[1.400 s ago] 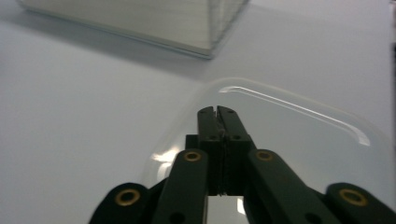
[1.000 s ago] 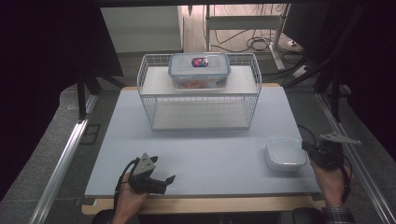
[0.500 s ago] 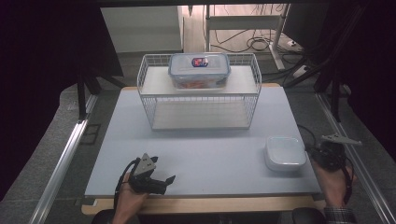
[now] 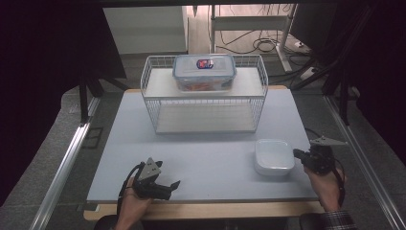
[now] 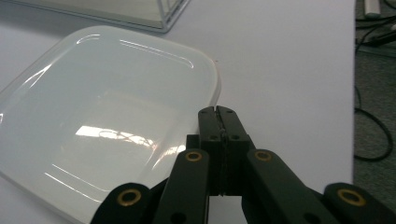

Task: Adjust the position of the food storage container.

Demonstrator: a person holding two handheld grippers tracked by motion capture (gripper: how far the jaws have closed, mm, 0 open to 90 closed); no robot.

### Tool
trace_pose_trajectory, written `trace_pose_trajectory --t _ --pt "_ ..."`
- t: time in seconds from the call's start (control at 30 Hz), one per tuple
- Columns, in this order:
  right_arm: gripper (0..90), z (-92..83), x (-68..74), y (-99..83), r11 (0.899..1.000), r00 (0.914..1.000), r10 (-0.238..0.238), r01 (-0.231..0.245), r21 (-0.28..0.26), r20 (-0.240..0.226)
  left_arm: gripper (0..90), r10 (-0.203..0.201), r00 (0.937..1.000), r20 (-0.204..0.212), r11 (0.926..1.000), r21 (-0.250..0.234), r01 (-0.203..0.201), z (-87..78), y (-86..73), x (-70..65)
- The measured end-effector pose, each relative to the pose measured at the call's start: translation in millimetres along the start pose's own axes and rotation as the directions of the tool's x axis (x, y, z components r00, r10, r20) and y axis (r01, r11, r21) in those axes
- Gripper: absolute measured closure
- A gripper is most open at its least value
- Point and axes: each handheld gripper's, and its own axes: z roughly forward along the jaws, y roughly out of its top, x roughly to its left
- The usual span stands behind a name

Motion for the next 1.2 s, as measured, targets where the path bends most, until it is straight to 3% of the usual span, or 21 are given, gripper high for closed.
trace_pose_trajectory --t 0.37,0.57,0.63,0.7,0.87,0.9,0.97,1.03,1.1,1.17,1.2 --pt "89.6 15.3 24.5 9.8 0.999 0.9962 -0.035 0.036 0.006 -0.079 4.5 0.0 1.0 -0.003 1.0 0.002 0.0 0.6 0.2 0.1" --pt "89.6 28.6 49.9 19.0 0.996 0.9856 -0.08 0.083 0.016 -0.149 4.5 0.002 1.0 -0.005 1.0 0.004 -0.002 0.8 0.3 -0.2" --pt "89.6 30.3 52.6 20.0 0.996 0.9841 -0.084 0.088 0.016 -0.157 4.5 0.002 1.0 -0.006 1.0 0.002 -0.002 0.7 0.4 -0.2" --pt "89.6 36.8 64.0 24.2 0.995 0.978 -0.096 0.101 0.019 -0.185 4.5 0.006 0.9999 -0.009 1.0 0.002 -0.006 0.6 0.5 -0.1" --pt "89.6 44.0 76.4 28.1 0.994 0.9692 -0.103 0.111 0.021 -0.224 4.5 0.004 1.0 -0.009 1.0 0.002 -0.004 1.0 0.5 -0.3" --pt "89.6 48.0 84.8 30.2 0.992 0.9621 -0.111 0.121 0.023 -0.249 4.5 0.005 1.0 -0.008 1.0 0.003 -0.005 1.0 0.5 -0.4" --pt "89.6 49.3 87.8 30.9 0.992 0.96 -0.111 0.122 0.025 -0.257 4.5 0.005 1.0 -0.008 1.0 0.004 -0.005 1.0 0.5 -0.4" --pt "89.6 54.4 101.7 33.8 0.99 0.9491 -0.125 0.139 0.031 -0.289 4.5 0.005 1.0 -0.008 1.0 0.003 -0.005 1.0 0.5 -0.4" --pt "89.6 55.4 104.9 34.4 0.989 0.9463 -0.129 0.144 0.032 -0.296 4.5 0.005 1.0 -0.008 1.0 0.003 -0.005 1.0 0.5 -0.4" --pt "89.6 59.3 117.3 36.2 0.986 0.935 -0.146 0.166 0.035 -0.323 4.5 0.006 1.0 -0.007 1.0 0.004 -0.006 0.7 0.5 0.0" --pt "89.6 59.3 117.3 36.2 0.986 0.935 -0.146 0.166 0.035 -0.323 4.5 0.006 1.0 -0.007 1.0 0.004 -0.006 0.7 0.5 0.0"
